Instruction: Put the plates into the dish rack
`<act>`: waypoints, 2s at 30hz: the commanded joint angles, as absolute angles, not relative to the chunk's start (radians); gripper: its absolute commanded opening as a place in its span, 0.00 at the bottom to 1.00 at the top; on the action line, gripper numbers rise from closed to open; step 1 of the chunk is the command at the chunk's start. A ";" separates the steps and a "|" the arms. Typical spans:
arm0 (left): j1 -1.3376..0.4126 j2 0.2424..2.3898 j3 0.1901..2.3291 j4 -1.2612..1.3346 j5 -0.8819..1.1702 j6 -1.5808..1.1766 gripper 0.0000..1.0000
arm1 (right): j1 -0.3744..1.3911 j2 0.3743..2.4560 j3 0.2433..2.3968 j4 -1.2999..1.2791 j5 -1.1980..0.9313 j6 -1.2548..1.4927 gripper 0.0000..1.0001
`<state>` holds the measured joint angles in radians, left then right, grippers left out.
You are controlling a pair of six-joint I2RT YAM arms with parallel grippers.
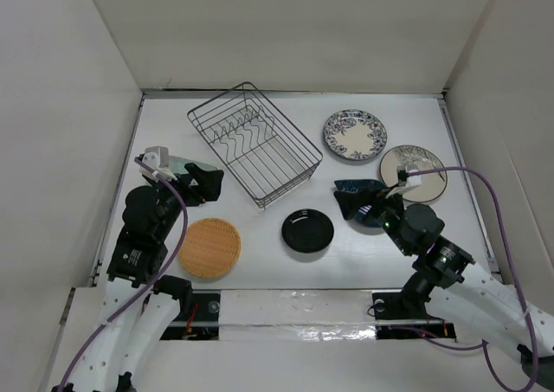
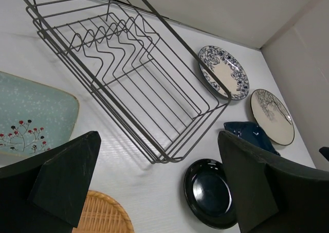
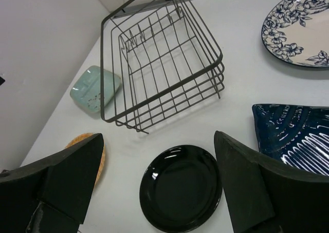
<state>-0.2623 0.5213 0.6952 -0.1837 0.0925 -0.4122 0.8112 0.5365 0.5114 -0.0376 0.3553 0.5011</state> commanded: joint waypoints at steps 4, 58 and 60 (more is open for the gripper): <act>-0.268 0.555 0.742 -0.100 0.048 -0.503 0.99 | 0.813 0.500 0.502 0.021 0.313 0.472 0.71; 0.087 1.443 0.554 0.250 -0.259 -0.968 0.55 | 0.822 0.356 0.420 0.049 0.126 0.436 0.47; 0.087 1.459 0.554 0.259 -0.256 -0.968 0.48 | 0.822 0.354 0.420 0.052 0.130 0.436 0.48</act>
<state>0.0803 1.4334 0.5434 0.2497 -0.2958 -0.9741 0.8131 0.3557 0.4252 0.0078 0.1371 0.4435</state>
